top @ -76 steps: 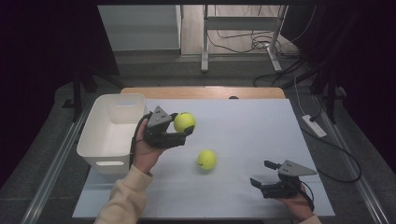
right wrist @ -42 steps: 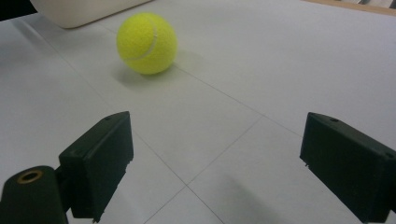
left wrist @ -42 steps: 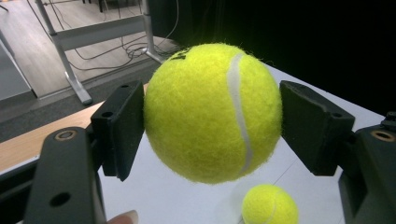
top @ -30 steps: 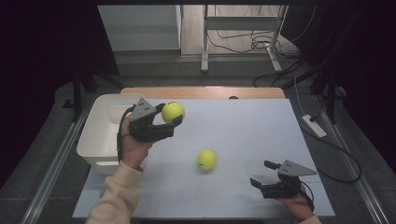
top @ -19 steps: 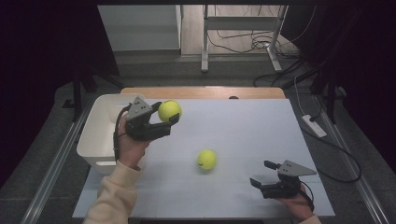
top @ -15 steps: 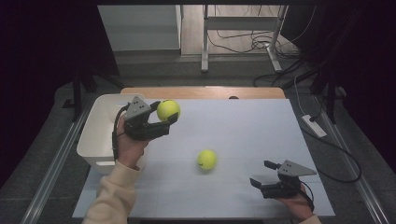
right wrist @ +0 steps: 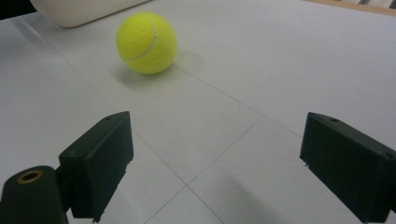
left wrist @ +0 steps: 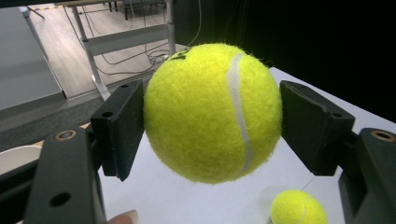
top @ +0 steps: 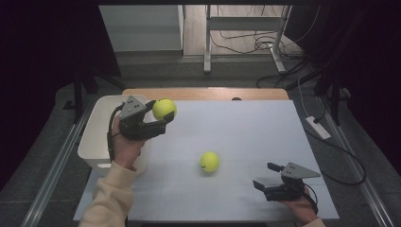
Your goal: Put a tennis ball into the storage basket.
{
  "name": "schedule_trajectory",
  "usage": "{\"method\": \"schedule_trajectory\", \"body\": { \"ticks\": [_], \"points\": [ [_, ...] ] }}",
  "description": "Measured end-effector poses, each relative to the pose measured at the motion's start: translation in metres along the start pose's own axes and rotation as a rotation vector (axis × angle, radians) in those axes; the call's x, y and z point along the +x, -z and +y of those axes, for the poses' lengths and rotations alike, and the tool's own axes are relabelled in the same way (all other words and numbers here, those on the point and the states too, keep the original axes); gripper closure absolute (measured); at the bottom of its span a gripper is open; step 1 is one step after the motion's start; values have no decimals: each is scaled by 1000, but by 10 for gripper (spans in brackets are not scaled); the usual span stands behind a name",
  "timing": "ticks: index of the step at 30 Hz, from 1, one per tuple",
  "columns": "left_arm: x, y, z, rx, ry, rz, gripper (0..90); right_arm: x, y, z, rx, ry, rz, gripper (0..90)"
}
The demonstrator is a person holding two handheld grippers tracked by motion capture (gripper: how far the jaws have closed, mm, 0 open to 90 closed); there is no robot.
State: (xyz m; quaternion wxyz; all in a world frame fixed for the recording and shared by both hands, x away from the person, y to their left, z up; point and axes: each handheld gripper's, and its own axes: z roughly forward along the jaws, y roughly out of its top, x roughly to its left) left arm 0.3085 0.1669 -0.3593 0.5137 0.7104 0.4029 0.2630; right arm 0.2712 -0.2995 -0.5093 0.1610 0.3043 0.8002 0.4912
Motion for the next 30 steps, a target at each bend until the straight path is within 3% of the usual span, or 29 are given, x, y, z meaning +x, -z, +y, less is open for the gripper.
{"method": "schedule_trajectory", "body": {
  "ticks": [19, 30],
  "points": [
    [15, 8, 3, -6, 22, 37, 272, 0, 0, 0, -2, 0, 0, 98],
    [32, 13, 3, -6, 50, 80, 272, 0, 0, 0, -1, -1, -1, 98]
  ]
}}
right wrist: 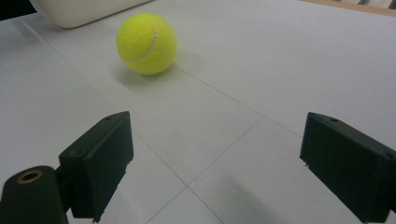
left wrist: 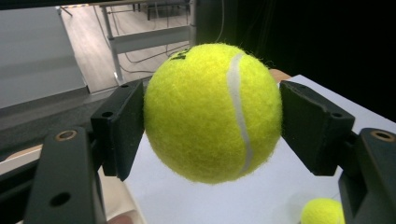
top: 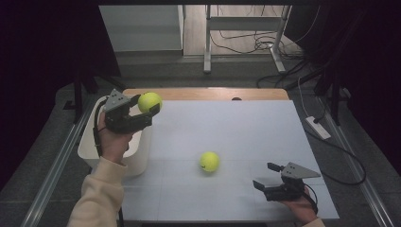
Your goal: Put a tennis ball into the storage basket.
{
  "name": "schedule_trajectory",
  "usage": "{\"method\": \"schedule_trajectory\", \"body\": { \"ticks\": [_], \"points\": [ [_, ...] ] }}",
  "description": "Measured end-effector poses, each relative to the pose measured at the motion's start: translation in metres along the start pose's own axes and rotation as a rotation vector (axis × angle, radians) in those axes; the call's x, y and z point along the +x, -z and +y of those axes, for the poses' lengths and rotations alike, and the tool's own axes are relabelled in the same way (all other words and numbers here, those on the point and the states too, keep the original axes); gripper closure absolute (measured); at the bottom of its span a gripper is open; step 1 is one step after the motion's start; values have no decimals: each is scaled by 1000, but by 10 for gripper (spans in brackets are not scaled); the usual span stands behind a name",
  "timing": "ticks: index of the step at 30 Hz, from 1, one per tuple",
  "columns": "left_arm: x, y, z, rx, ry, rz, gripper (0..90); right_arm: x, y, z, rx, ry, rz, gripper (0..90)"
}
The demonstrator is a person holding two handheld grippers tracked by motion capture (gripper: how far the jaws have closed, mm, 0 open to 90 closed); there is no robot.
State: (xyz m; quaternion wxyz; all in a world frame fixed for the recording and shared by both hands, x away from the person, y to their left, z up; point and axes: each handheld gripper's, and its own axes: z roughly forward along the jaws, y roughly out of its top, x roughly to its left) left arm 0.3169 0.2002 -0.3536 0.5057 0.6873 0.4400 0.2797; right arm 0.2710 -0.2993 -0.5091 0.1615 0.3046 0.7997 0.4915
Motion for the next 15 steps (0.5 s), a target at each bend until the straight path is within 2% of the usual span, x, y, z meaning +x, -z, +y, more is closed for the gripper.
{"method": "schedule_trajectory", "body": {
  "ticks": [7, 15],
  "points": [
    [13, -1, -4, 11, 23, 33, 272, 0, 0, 0, 0, -1, 1, 98],
    [21, -1, -5, 18, 33, 60, 272, 0, 0, 0, -1, 0, 0, 98]
  ]
}}
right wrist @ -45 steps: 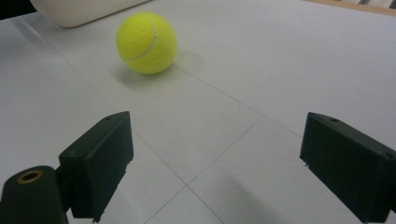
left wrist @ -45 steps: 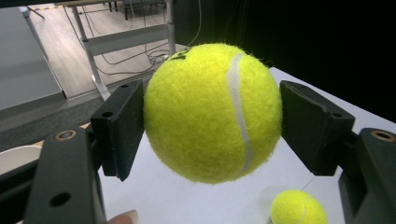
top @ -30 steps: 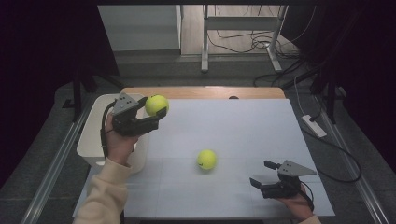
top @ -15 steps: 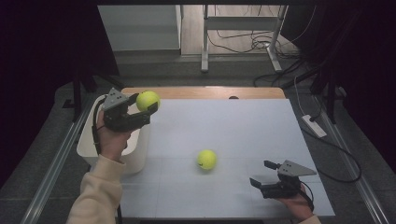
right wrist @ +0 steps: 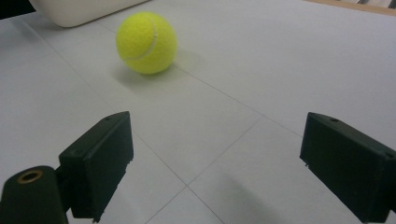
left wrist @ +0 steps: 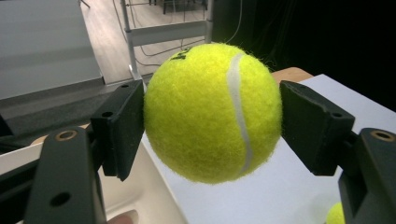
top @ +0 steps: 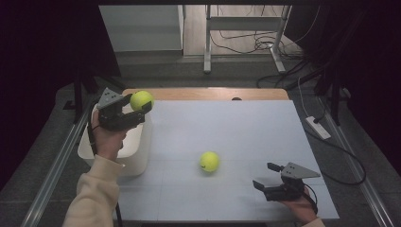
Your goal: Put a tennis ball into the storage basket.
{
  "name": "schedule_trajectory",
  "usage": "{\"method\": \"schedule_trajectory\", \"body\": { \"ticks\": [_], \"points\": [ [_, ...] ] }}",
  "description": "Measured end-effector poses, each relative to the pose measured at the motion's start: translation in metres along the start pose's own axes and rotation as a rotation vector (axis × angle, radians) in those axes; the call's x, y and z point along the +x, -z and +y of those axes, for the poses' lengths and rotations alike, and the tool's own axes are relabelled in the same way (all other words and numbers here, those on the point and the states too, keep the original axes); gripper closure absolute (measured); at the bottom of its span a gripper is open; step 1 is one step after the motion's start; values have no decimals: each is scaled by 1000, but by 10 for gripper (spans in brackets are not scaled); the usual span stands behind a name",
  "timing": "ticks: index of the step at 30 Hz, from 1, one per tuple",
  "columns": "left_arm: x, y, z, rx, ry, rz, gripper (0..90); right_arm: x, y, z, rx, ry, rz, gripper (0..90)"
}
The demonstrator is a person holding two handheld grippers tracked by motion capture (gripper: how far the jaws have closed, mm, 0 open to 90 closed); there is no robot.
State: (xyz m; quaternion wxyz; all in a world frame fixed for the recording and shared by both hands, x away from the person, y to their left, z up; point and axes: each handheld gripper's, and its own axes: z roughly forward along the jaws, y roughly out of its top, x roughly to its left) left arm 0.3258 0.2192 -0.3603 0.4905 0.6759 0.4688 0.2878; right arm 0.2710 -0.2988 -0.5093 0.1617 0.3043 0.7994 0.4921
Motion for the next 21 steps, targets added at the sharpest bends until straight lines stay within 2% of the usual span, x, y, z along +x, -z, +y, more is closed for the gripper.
{"method": "schedule_trajectory", "body": {
  "ticks": [8, 15, 21],
  "points": [
    [9, -1, 0, 19, -4, 32, 272, 0, 0, 0, 2, -1, -2, 98],
    [20, 2, -1, 20, 19, 63, 272, 0, 0, 0, 1, 0, -2, 98],
    [30, 1, -1, 21, 47, 67, 272, 0, 0, 0, 2, 0, -2, 98]
  ]
}}
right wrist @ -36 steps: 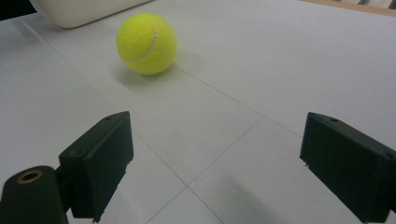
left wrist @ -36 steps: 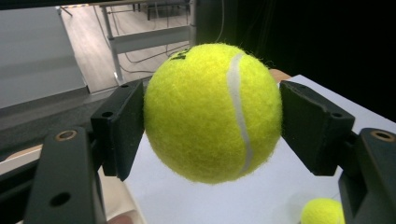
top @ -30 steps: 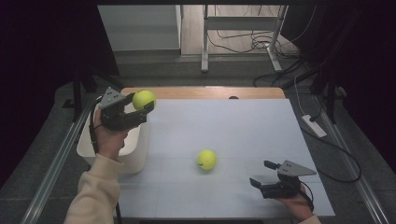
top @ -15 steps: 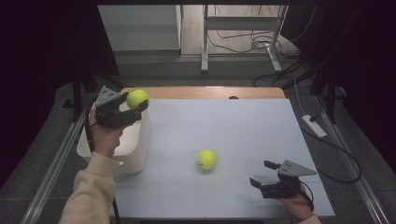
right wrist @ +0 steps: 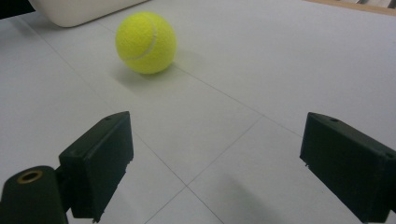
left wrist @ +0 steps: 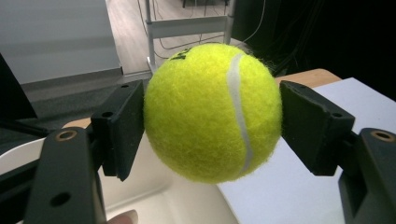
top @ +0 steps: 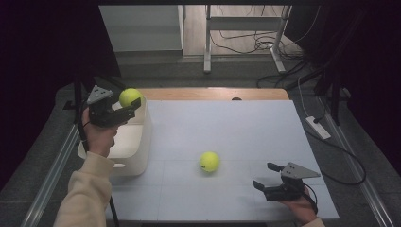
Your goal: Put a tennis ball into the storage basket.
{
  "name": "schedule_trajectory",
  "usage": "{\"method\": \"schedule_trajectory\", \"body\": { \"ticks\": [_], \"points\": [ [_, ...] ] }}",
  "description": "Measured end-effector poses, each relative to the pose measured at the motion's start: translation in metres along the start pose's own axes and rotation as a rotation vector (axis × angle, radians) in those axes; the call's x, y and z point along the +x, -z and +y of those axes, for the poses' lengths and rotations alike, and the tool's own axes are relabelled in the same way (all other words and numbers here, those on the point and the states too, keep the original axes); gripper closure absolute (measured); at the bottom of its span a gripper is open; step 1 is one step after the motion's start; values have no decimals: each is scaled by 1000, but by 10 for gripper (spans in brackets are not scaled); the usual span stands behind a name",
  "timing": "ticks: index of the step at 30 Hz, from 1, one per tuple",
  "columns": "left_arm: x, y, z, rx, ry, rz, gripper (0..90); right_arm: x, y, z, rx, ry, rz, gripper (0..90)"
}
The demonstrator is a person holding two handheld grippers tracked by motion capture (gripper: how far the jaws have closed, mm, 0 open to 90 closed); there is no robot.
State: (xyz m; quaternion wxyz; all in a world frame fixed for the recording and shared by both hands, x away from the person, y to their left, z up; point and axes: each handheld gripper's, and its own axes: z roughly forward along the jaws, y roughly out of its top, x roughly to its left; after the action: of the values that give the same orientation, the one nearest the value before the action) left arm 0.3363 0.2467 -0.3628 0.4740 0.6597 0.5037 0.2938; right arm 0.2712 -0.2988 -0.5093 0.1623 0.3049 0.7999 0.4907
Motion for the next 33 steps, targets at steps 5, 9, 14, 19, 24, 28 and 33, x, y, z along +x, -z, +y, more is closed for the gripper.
{"method": "schedule_trajectory", "body": {
  "ticks": [5, 9, 14, 19, 24, 28, 33],
  "points": [
    [2, -1, 1, 4, -5, 10, 272, 0, 0, 0, 1, 0, 0, 98],
    [6, -2, 1, 12, 0, 26, 272, 0, 0, 0, -1, 0, 2, 98],
    [13, -5, 1, 31, 1, 56, 272, 0, 0, 0, -1, 0, 1, 98],
    [20, -7, 2, 43, 7, 75, 272, 1, 0, 0, -1, 1, 0, 98],
    [30, -12, 2, 78, 13, 107, 272, 1, -1, 0, 0, -1, 0, 98],
    [35, -15, 2, 91, 24, 115, 271, 1, -1, 0, 2, -1, -3, 98],
    [40, -20, 1, 116, 25, 134, 272, 1, -1, 0, 3, -2, -3, 98]
  ]
}}
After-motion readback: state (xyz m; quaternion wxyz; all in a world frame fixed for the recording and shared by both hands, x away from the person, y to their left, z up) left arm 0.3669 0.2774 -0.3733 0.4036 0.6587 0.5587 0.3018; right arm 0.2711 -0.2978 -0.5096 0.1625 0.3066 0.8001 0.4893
